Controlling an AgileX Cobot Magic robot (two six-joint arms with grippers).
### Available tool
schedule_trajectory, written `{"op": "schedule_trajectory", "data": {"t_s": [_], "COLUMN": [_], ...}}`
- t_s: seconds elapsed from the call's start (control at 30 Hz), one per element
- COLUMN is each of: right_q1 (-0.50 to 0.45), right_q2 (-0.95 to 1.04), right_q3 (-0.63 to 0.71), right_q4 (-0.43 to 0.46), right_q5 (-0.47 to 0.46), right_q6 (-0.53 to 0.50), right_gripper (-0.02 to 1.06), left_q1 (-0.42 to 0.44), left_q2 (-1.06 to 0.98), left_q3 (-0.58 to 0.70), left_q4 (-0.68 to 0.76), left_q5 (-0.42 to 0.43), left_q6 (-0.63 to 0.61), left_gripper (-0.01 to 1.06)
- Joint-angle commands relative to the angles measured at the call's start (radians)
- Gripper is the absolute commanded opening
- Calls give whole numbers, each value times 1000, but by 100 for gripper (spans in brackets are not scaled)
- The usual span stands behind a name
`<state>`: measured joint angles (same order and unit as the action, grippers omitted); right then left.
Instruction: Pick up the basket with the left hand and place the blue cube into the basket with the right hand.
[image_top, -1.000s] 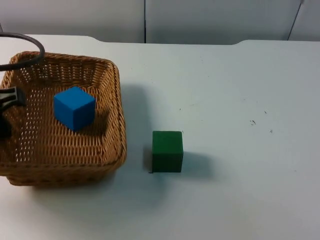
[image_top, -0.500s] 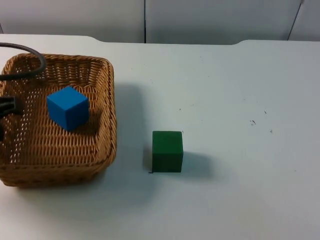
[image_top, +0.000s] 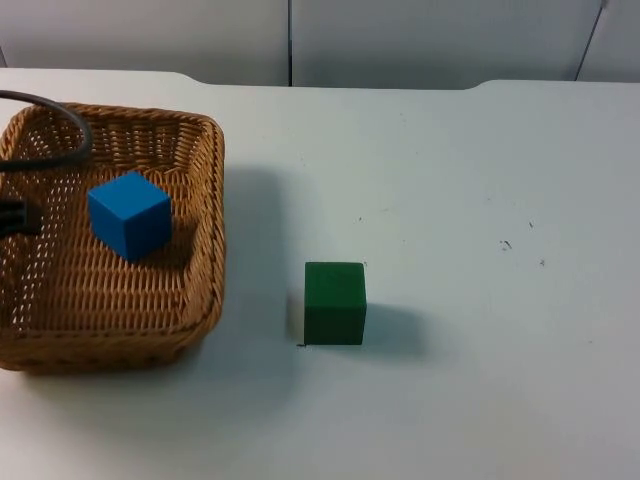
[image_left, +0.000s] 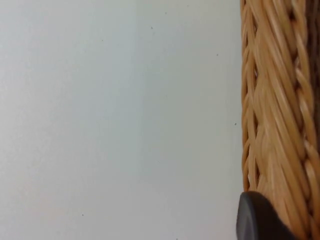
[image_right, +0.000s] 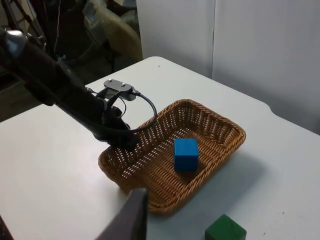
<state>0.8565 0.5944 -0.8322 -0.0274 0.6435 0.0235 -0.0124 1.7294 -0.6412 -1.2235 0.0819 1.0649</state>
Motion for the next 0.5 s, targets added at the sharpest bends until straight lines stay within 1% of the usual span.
{"op": "schedule_trajectory", "data": {"t_s": [0.0, 0.03, 0.1, 0.13, 0.2, 0.23, 0.27, 0.33, 0.4, 0.47], "right_q1": [4, 4, 4, 4, 4, 4, 4, 4, 4, 4], "right_q2": [-3, -3, -3, -3, -3, -3, -3, -3, -3, -3], "right_q3": [5, 5, 5, 5, 5, 5, 5, 5, 5, 5], "right_q4": [-3, -3, -3, -3, -3, -3, -3, -3, -8, -12], "right_q5": [-5, -5, -3, -3, -1, 4, 4, 6, 6, 6], "right_q6": [1, 1, 1, 1, -1, -1, -1, -1, -3, -3], "right_gripper": [101, 101, 101, 101, 101, 101, 101, 101, 101, 101], "left_q1": [1, 1, 1, 1, 1, 1, 1, 1, 1, 1], "left_q2": [1, 1, -5, -5, -17, -26, -26, -49, -87, -114], "left_q3": [-3, -8, -19, -19, -24, -28, -28, -35, -35, -35], "left_q4": [22, 30, 34, 34, 37, 37, 37, 59, 59, 59], "left_q5": [-32, -32, -32, -32, -32, -36, -36, -32, -19, -2], "left_q6": [13, 13, 13, 13, 13, 13, 13, 13, 13, 13], "left_gripper": [6, 12, 31, 31, 54, 63, 63, 82, 85, 85]}}
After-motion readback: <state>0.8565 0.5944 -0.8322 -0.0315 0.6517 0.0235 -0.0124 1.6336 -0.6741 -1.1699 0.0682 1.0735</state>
